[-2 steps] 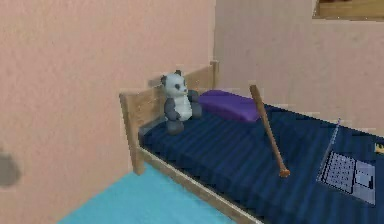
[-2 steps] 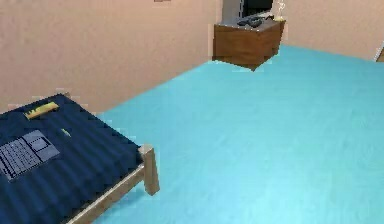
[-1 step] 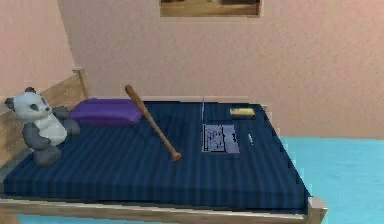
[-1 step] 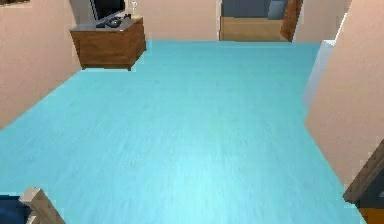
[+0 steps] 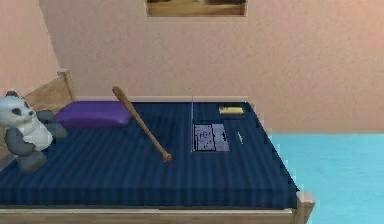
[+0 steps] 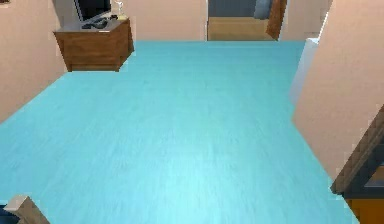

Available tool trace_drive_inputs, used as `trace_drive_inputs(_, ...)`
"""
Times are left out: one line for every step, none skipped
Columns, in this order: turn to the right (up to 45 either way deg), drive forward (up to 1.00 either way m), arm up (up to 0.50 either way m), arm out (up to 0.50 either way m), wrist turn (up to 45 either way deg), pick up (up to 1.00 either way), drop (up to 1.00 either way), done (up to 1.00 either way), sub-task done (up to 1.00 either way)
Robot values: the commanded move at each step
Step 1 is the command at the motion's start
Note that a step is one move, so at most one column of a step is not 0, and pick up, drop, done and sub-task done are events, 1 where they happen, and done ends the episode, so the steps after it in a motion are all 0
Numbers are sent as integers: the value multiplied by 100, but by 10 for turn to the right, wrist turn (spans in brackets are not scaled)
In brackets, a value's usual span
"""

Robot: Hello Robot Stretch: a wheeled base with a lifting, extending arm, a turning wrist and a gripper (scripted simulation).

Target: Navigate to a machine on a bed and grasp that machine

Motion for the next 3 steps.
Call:
trace_drive_inputs(0, 15, 0, 0, 0, 0, 0, 0, 0)
trace_drive_inputs(-450, 0, 0, 0, 0, 0, 0, 0, 0)
trace_drive_inputs(-330, 0, 0, 0, 0, 0, 0, 0, 0)
